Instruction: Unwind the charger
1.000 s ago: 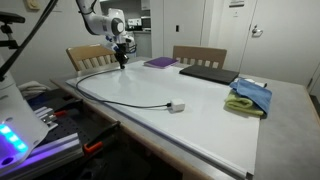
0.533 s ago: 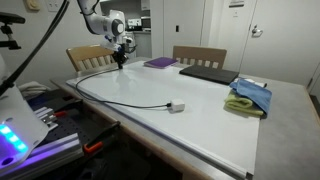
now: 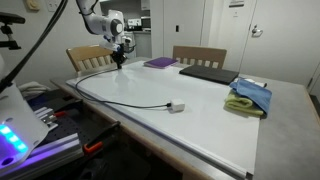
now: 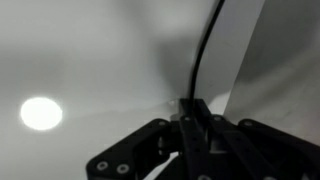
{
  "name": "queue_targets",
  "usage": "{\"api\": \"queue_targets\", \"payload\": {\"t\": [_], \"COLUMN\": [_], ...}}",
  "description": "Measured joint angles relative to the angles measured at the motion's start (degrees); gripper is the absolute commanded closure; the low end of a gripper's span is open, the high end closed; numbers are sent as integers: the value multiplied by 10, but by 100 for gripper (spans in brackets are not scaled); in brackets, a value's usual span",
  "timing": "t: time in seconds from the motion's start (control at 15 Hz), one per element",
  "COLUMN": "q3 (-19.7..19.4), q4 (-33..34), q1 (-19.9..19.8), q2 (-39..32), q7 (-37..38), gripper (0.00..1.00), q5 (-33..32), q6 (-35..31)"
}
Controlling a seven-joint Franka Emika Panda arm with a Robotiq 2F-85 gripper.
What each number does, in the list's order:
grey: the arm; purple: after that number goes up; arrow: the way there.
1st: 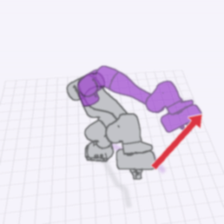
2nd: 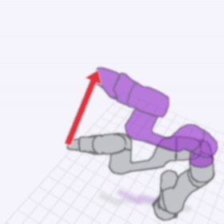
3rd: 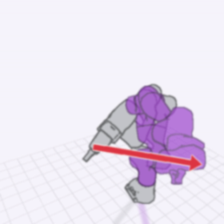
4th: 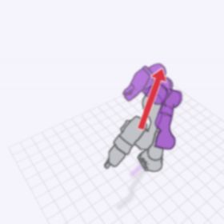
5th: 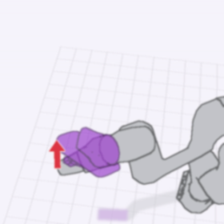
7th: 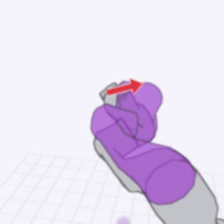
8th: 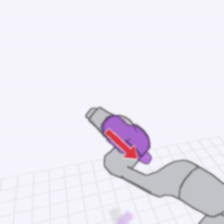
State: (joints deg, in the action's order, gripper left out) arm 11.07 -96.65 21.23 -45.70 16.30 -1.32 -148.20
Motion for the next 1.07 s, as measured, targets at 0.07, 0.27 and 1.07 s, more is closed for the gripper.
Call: {"api": "queue_targets", "payload": {"t": [0.07, 0.27, 1.07], "q3": [0, 5, 37], "q4": [1, 10, 143], "q1": [5, 23, 82], "q2": [0, -1, -83], "q7": [-3, -28, -152], "gripper": [98, 98, 98], "q5": [0, -3, -8], "q6": [1, 4, 70]}}
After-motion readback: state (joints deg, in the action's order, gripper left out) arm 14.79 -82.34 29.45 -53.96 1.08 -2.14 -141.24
